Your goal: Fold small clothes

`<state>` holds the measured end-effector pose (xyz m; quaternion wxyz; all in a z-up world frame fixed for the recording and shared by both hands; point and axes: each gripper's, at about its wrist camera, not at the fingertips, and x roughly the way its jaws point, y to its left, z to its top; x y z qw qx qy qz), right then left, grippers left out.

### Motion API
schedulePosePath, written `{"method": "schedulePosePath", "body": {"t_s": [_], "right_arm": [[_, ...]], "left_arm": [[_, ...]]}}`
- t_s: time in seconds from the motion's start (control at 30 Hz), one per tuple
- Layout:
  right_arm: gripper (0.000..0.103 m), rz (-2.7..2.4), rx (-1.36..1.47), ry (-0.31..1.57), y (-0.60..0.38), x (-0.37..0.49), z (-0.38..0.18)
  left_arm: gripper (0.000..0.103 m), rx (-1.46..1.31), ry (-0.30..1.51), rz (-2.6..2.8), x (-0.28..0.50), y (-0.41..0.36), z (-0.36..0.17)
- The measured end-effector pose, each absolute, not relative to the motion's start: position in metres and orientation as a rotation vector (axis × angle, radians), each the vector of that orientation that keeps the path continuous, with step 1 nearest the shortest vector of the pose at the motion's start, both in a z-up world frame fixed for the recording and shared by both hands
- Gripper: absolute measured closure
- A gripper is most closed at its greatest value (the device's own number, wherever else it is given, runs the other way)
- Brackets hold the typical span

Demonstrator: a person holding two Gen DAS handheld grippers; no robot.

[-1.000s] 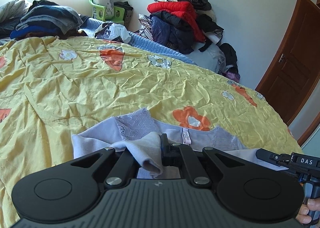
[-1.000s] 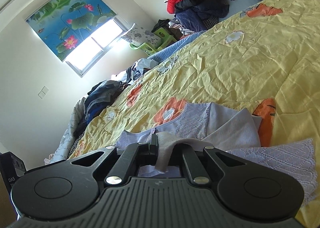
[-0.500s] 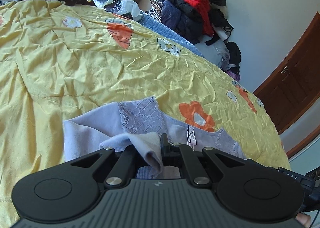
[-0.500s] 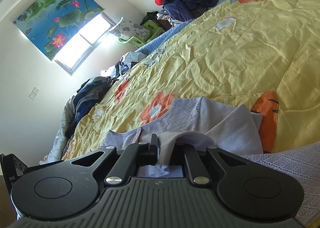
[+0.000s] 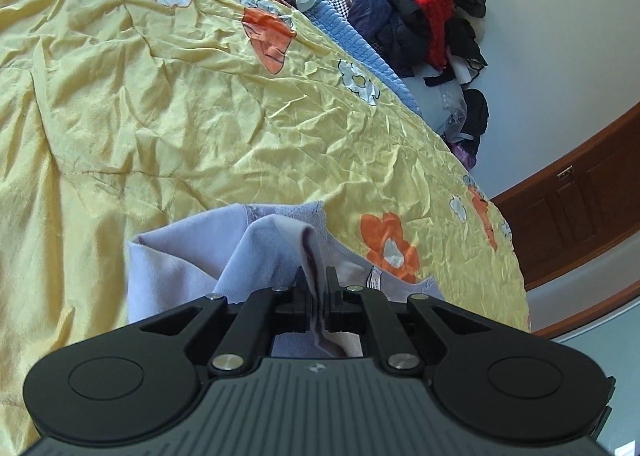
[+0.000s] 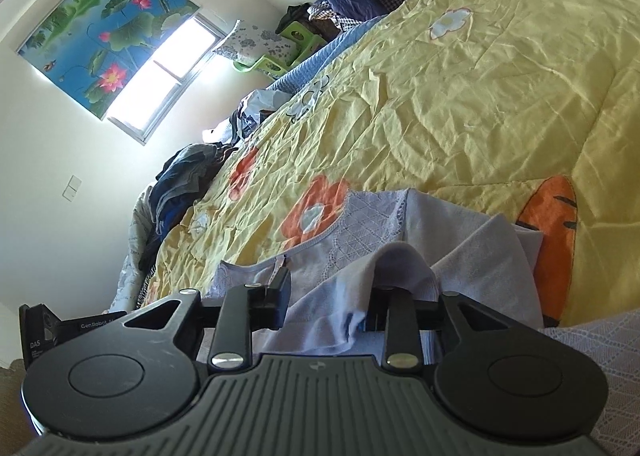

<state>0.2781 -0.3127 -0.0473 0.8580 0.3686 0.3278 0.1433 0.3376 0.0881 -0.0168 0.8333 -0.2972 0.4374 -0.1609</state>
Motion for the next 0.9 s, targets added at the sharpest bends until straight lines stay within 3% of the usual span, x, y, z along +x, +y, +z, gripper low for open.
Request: {"method": "schedulePosePath", "body": {"t_s": [0.4,0.5,0.57,0.6,0.63,0.73,0.9], "right_arm": [[0.061,0.243,0.838,0.665,-0.319,0.288,-0.057],[0.057,0.215,0.84,0.63,-0.322,0.287,-0.055],[0.052,0.19,0.835,0.592,-0.325,0.286,-0.052],[0.051,0.182,0.828,0.574,-0.327,0.286,-0.049],[0.051,0.177,0.817,0.562,-0.327,0.284,-0.047],[0.051,0.218,0.747,0.533,-0.321,0.281,-0.036],[0.05,0.363,0.62,0.659,-0.29,0.291,-0.035]], "left_arm": [[0.096,-0.646,0.911,-0.255,0.352,0.093,-0.02],[0.083,-0.603,0.87,-0.219,0.352,0.092,-0.012],[0.064,-0.577,0.828,-0.198,0.349,0.093,-0.005],[0.045,-0.569,0.811,-0.19,0.346,0.093,-0.002],[0.034,-0.557,0.788,-0.183,0.343,0.093,0.001],[0.033,-0.484,0.745,-0.197,0.334,0.089,0.009],[0.033,-0.275,0.765,-0.275,0.321,0.054,0.008]]}}
